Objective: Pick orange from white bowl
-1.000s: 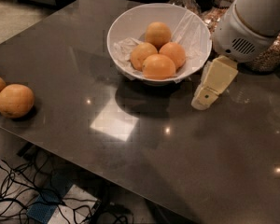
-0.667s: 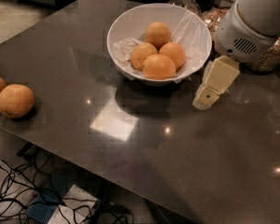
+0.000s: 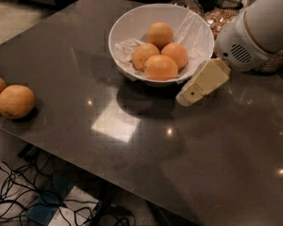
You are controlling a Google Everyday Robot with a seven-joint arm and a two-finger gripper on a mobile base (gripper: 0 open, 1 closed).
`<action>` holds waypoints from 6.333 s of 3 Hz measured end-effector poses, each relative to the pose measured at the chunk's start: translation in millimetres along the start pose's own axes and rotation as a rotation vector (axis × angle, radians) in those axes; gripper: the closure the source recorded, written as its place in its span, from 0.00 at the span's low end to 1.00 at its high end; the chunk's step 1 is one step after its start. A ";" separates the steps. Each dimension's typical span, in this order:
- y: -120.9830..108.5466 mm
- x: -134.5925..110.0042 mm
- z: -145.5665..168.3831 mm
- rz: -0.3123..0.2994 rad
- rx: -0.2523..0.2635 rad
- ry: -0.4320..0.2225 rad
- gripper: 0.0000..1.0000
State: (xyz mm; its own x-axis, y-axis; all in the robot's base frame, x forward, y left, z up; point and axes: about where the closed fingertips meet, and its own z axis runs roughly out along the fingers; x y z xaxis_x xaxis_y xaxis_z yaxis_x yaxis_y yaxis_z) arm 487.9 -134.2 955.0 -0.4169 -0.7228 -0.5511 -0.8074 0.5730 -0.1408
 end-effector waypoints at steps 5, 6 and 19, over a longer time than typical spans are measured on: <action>-9.1 -64.8 -17.9 0.312 0.346 -0.187 0.00; -9.0 -71.4 -11.8 0.324 0.351 -0.196 0.00; -64.3 -46.0 152.6 0.665 0.316 -0.028 0.17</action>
Offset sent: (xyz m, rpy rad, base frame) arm 0.0254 0.0301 0.0466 0.2172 -0.2229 -0.5568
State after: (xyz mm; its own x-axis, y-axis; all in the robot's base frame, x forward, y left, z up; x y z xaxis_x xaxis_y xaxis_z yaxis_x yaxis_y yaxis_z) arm 622.7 -78.9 863.8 -0.7623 -0.1764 -0.6227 -0.2270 0.9739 0.0021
